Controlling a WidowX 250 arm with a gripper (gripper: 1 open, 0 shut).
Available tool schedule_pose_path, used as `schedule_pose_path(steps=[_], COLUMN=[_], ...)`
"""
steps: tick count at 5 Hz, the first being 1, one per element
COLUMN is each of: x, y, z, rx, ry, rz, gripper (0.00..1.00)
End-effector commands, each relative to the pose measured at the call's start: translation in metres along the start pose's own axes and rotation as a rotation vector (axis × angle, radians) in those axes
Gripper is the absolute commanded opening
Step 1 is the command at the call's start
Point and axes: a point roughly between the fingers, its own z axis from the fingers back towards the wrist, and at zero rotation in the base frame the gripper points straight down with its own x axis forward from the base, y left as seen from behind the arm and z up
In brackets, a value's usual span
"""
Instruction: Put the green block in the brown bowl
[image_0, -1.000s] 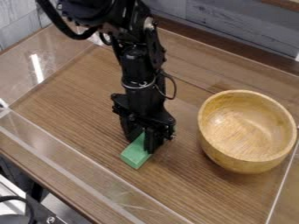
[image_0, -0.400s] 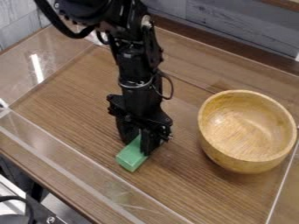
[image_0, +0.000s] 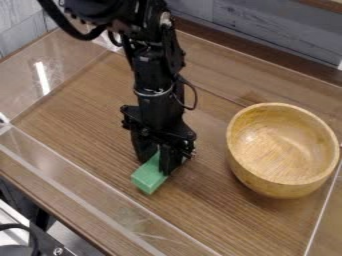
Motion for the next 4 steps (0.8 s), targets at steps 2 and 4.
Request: schedule_pose_path(steps=[2,4], x=[0.0106,0.0115], y=[0.0035,0.005], z=[0.0252,0.0297], rx=[0.007,0.001], ry=[-0.069,-0.068], rz=[0.006,0.012], gripper=[0.0,0.0])
